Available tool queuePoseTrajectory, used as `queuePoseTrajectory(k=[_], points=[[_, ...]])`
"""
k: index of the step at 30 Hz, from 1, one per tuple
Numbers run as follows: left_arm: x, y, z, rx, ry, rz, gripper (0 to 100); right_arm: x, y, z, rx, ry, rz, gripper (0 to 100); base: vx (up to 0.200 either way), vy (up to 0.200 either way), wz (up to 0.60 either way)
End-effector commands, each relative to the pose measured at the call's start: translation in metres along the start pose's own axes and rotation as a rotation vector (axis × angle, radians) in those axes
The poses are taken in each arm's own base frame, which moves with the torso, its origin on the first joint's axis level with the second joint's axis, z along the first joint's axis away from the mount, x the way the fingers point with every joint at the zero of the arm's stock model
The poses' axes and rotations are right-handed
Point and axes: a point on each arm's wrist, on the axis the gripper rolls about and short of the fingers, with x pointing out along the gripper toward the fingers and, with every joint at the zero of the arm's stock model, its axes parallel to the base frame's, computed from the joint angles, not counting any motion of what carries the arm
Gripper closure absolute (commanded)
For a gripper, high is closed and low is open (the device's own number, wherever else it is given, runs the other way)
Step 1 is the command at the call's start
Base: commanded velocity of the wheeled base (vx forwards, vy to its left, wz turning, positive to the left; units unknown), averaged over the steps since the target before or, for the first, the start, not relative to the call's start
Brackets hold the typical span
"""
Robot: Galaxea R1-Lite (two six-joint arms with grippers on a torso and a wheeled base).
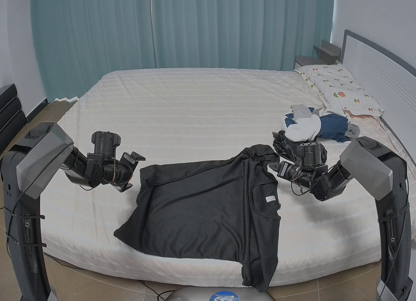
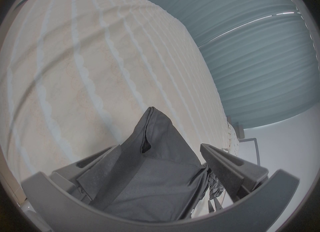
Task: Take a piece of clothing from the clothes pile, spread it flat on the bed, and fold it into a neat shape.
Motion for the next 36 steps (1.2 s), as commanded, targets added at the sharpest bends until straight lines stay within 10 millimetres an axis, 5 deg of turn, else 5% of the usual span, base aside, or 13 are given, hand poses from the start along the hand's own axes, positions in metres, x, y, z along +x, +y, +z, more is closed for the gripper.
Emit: queuePoseTrajectory(k=[1, 7, 15, 18, 28, 36], points=[[-0.007, -0.009, -0.001, 0.022, 0.009, -0.030, 0, -0.023, -0.004, -0.003, 0.029, 0.013, 0.005, 0, 0.000, 0.000, 0.00], [0.009, -0.019, 0.003, 0.030, -0.014, -0.054, 0, -0.035, -0.003, -0.016, 0.055, 0.039, 0.000, 0, 0.000, 0.000, 0.00], [0.006, -0.009, -0.002, 0.024, 0.006, -0.018, 0, -0.069, 0.000, -0.014, 0.112, 0.022, 0.025, 0, 0.000, 0.000, 0.00], [-0.011, -0.006, -0.009, 0.016, 0.034, -0.003, 0, -0.084, -0.005, -0.022, 0.126, 0.022, 0.030, 0, 0.000, 0.000, 0.00], [-0.013, -0.011, -0.012, 0.024, 0.035, -0.021, 0, -0.087, -0.002, -0.033, 0.120, 0.036, 0.044, 0, 0.180, 0.000, 0.00], [-0.003, -0.012, -0.025, 0.044, 0.053, -0.014, 0, -0.087, 0.008, -0.038, 0.157, 0.042, 0.068, 0, 0.000, 0.000, 0.00]])
